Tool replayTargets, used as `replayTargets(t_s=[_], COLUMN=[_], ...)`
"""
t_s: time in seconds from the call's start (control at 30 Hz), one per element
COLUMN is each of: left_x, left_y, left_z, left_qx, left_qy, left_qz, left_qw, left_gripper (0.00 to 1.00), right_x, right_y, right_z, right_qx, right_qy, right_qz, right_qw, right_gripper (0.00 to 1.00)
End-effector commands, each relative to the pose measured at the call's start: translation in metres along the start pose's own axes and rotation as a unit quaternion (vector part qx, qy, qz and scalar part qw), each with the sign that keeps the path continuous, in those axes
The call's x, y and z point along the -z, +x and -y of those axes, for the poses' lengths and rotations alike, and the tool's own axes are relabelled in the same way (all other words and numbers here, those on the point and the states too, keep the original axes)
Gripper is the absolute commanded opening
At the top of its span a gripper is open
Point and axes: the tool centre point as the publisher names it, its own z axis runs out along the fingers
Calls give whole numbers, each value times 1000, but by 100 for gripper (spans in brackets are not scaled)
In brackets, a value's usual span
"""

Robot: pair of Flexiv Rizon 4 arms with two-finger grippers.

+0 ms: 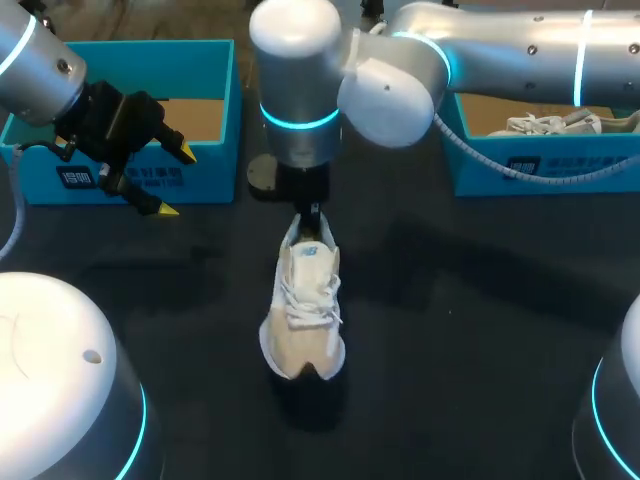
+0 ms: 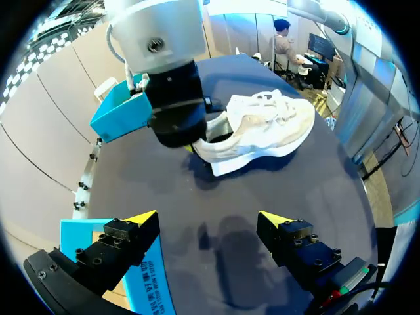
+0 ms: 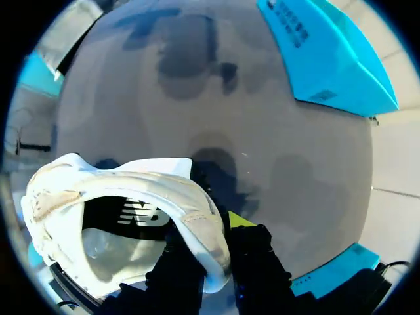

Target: Take the shoe out of the shoebox, open the shoe tongue, remove and reinsert the insole, then place the shoe into the shoebox

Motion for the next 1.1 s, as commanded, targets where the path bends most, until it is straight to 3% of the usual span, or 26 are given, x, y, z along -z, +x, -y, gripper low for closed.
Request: replayTargets(t_s=[0.03, 0.27, 0.6, 0.67, 0.9, 1.03, 1.1], left_x=[0, 0, 0, 0, 0, 0, 0], left_y=[0, 0, 0, 0, 0, 0, 0], left_z=[0, 0, 0, 0, 0, 0, 0], left_qx=[0, 0, 0, 0, 0, 0, 0], left_qy=[-2, -2, -2, -2, -2, -2, -2], left_qz=[-1, -1, -1, -1, -1, -1, -1], left_qw=[1000, 1000, 1000, 1000, 1000, 1000, 1000], left_gripper=[100, 100, 100, 100, 100, 100, 100], right_x=[40, 98, 154, 167, 187, 195, 199], right_y=[-4, -13, -33, -39, -61, -72, -76], right_z=[4, 20, 51, 61, 91, 103, 109], right_qx=[-1, 7, 40, 32, 29, 23, 20], right_qy=[-7, 12, 32, 52, 74, 66, 71], right_qz=[-1, -1, -7, 8, 21, 41, 86], right_qw=[1000, 1000, 999, 998, 997, 997, 994], right_gripper=[0, 0, 0, 0, 0, 0, 0])
